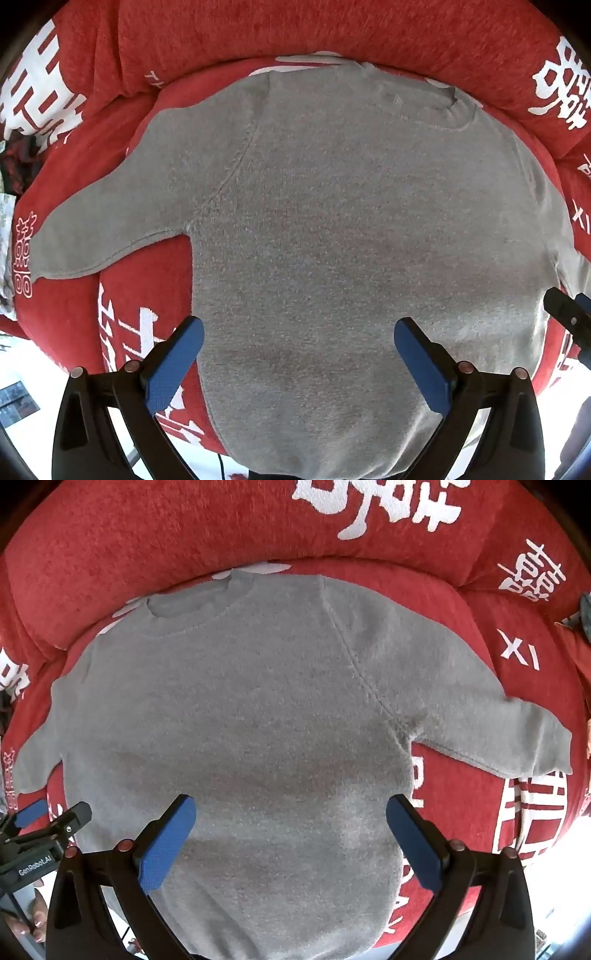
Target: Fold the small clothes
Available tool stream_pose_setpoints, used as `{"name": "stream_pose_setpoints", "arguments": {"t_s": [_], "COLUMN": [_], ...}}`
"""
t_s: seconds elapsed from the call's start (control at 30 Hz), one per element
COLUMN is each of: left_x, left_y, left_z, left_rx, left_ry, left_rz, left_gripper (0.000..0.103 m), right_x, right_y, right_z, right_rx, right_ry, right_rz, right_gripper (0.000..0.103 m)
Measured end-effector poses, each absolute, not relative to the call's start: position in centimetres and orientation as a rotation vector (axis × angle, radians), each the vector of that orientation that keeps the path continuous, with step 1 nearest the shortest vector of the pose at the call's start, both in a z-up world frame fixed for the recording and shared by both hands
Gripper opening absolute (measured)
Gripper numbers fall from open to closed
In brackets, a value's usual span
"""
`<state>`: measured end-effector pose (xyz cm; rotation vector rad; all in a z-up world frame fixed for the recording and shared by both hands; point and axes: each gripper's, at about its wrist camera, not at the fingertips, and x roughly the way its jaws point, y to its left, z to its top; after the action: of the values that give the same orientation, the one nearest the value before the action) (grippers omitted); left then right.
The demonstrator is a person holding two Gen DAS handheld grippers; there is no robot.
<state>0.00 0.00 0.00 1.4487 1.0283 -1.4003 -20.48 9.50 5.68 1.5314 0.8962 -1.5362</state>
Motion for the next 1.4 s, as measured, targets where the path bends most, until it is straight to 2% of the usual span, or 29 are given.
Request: {"name": "stream_pose_setpoints", "arguments": {"t_s": [1.4], "left_x": [-0.67], "left_y": [0.07], "left_z": [-0.53], "left_rx": [1.449], "left_ry": [1.016], "left_rz": [-1.399], "left_gripper": [0.103], "right_x": [-21.19], "right_y": [8.88], "right_z": [5.42], "right_rx": [1.514], "right_ry": [0.917], "right_rz": [-1.514], "right_gripper": [0.103]}}
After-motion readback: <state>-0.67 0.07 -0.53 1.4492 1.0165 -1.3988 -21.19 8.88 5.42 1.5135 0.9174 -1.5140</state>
